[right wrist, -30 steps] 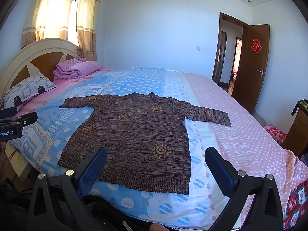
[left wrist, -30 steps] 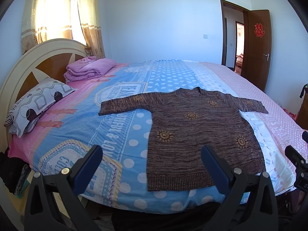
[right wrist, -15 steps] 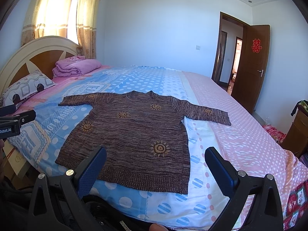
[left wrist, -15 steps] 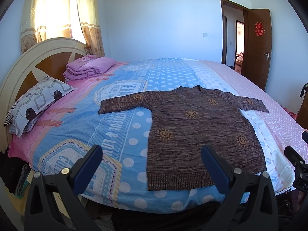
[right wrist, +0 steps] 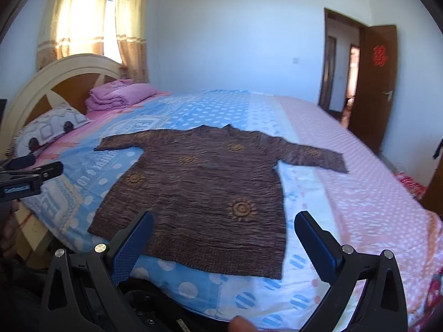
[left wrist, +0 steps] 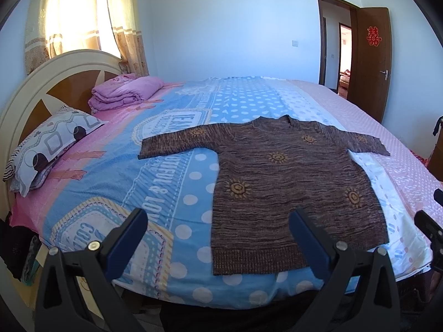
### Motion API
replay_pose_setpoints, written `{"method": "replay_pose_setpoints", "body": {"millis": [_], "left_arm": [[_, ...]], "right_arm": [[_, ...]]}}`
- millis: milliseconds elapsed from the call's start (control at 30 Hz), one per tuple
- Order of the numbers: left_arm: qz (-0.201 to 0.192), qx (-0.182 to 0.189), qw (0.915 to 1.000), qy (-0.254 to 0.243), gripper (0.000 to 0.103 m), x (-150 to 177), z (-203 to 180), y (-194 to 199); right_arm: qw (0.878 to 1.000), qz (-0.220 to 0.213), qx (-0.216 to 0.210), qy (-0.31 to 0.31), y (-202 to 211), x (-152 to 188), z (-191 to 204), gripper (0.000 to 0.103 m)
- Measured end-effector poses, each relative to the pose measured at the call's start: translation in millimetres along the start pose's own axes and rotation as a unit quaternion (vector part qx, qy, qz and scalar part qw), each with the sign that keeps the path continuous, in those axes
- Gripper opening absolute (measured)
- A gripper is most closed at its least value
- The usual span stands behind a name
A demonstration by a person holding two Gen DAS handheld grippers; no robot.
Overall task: Fold small clothes
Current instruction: 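Move the right tool to the sweater sleeve cuff and close on it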
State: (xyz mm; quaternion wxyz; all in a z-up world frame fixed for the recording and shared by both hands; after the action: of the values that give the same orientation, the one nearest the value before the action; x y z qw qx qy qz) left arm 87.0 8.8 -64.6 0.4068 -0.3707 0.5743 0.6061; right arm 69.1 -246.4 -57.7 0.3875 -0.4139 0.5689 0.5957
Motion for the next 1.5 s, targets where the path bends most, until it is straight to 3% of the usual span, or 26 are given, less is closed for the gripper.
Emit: {"method": "replay_pose_setpoints", "body": {"millis": [133,367,533,600,733,1000,1267,1400,1500], "left_arm": [[0.002,-0.019,0.9997,-0.015,0.103,0.1,6.5,-23.9],[-0.006,-0.063,0.9961,-0.062,0.103,-17.8,14.9,-82.1],[-0.001,-0.078,0.9943,-0.073,0.103,-33.8,16.3,-132.3],[-0.001,-0.081,0.9936,-0.078,0.103,-38.4,15.0,-153.2],[-0.001,-0.105,0.9907,-0.087,0.103,-45.6,14.5,-199.8],[0.003,-0.147,0.9855,-0.085,0.103,-50.4,12.4,-276.1],[0.032,-0.166,0.9824,-0.080,0.103,-47.8,8.8,-333.4],[0.038,-0.176,0.9809,-0.072,0.103,-48.5,15.4,-347.3],[0.046,-0.191,0.9787,-0.061,0.103,-47.3,29.4,-357.1]], "right_arm": [[0.999,0.022,-0.016,-0.034,-20.1,13.6,-15.7,0.102],[0.995,0.059,0.007,-0.081,-66.6,23.3,-64.5,0.101],[0.988,0.092,0.034,-0.121,-107.7,19.4,-113.0,0.077],[0.985,0.103,0.043,-0.134,-121.7,18.5,-131.7,0.073],[0.977,0.126,0.074,-0.158,-152.3,18.1,-178.4,0.056],[0.951,0.143,0.156,-0.226,-208.3,17.0,-288.8,0.050],[0.935,0.142,0.213,-0.246,-259.2,14.3,-365.6,0.046],[0.931,0.153,0.217,-0.249,-282.9,18.6,-385.7,0.046],[0.936,0.157,0.212,-0.234,-298.3,18.9,-388.4,0.046]]}}
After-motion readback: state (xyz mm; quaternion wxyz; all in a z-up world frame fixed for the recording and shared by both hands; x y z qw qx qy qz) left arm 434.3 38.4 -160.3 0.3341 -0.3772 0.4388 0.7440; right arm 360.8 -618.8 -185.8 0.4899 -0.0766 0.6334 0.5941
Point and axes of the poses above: each gripper's, at about its wrist camera, not at the fingertips, and y roughly against the way its jaws point, z to its left, x to its underside, the point moved 8 cm from there along -y, roughly the way its jaws point, and after that the axes turned 13 degrees about -z, right-handed, at the moved point
